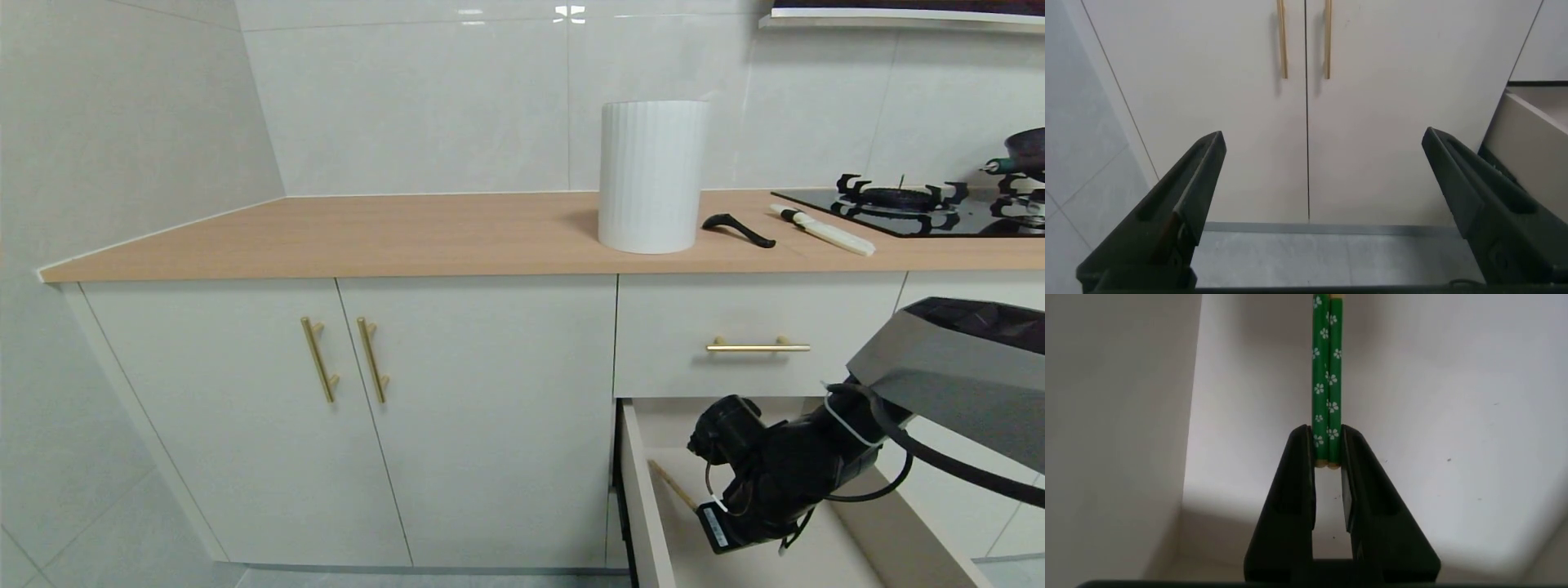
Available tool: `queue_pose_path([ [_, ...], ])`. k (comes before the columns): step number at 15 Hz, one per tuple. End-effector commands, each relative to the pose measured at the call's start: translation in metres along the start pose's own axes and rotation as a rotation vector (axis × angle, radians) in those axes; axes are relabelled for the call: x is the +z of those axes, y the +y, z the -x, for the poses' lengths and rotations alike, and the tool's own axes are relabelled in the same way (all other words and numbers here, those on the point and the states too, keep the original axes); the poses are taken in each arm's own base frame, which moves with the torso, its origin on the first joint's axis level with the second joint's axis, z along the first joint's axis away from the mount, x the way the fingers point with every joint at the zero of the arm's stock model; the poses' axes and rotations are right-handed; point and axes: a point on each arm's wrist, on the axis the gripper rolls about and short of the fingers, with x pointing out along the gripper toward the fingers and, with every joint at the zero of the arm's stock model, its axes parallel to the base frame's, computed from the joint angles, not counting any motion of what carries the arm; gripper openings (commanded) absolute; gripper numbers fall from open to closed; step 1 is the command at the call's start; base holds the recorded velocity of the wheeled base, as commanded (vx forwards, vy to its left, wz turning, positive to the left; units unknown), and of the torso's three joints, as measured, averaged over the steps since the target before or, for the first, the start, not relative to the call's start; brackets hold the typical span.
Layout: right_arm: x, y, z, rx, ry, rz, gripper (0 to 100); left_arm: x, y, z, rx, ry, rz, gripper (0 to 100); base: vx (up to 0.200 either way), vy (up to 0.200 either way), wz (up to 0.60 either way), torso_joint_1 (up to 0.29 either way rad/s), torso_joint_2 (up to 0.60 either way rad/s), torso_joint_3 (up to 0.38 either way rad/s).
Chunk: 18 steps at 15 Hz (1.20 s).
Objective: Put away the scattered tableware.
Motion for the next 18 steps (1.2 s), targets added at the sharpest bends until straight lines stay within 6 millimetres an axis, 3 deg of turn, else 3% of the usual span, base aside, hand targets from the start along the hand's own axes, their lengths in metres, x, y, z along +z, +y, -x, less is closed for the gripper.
queue_pose_path([
  [1, -0.0011, 0.0017, -0.0013, -0.001, 0.005, 0.006, 0, 0.0, 0.0, 0.0, 0.0, 0.0, 0.0, 100, 0.0, 0.0, 0.0, 0.0, 0.0, 0.0],
  [9, -0.0026, 0.0013, -0.0012, -0.005, 0.009, 0.004, 0, 0.0, 0.0, 0.0, 0.0, 0.0, 0.0, 100, 0.0, 0.0, 0.0, 0.0, 0.0, 0.0],
  [10, -0.0022, 0.0014, -0.0011, -0.005, 0.008, 0.004, 100, 0.0, 0.0, 0.0, 0.0, 0.0, 0.0, 100, 0.0, 0.0, 0.0, 0.0, 0.0, 0.0],
  [16, -0.0024, 0.0014, -0.0016, -0.005, 0.009, 0.004, 100, 0.0, 0.0, 0.0, 0.0, 0.0, 0.0, 100, 0.0, 0.0, 0.0, 0.0, 0.0, 0.0],
  [18, 0.0002, 0.0016, 0.0063, -0.002, -0.015, -0.003, 100, 0.0, 0.0, 0.0, 0.0, 0.0, 0.0, 100, 0.0, 0.0, 0.0, 0.0, 0.0, 0.0],
])
